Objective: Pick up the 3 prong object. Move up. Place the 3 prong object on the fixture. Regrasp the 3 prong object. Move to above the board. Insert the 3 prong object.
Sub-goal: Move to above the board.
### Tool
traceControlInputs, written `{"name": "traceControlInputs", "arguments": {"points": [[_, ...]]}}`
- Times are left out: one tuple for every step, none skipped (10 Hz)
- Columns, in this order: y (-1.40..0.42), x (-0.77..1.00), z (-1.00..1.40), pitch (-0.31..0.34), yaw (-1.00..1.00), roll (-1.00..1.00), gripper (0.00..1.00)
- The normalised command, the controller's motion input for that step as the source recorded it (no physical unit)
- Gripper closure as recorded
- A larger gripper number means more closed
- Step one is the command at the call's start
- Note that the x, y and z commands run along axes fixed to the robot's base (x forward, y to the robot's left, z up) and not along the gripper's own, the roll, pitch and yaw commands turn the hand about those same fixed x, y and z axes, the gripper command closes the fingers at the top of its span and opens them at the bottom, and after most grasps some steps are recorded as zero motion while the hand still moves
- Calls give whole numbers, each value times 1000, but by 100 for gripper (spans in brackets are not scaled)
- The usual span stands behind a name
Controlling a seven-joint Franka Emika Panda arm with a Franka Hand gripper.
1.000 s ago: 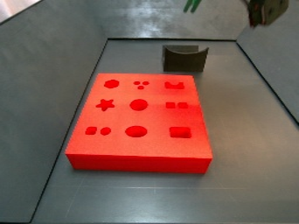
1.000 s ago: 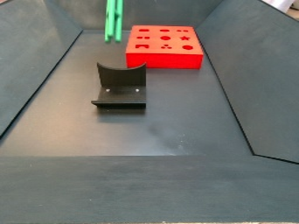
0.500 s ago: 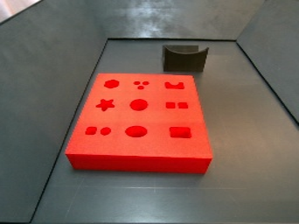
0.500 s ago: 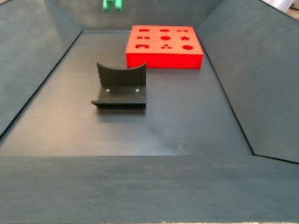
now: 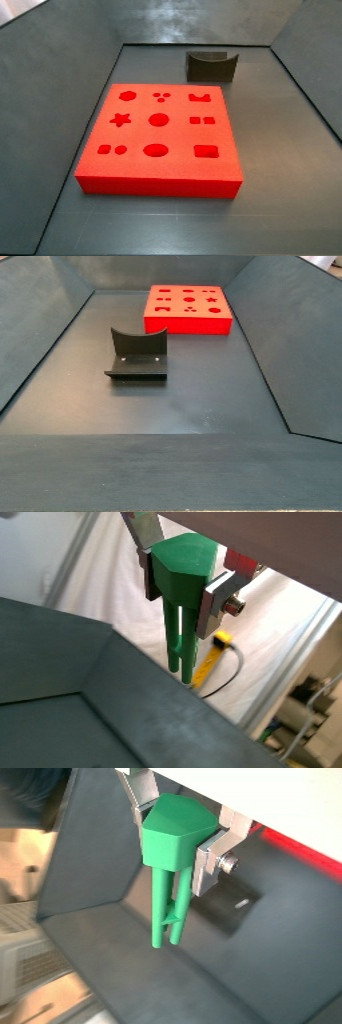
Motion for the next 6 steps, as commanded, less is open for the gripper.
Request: {"name": "traceControlInputs", "arguments": {"points": [[-1000,-614,-74,10,12,-1000,100],[-1000,-639,-69,1,16,-1000,100],[-1000,-673,-90,-16,20,-1000,100],[-1000,-700,-86,-28,25,-1000,100],[-1000,-743,-92,-41,27,-1000,100],[-885,-673,-85,-44,30,-1000,100]]}}
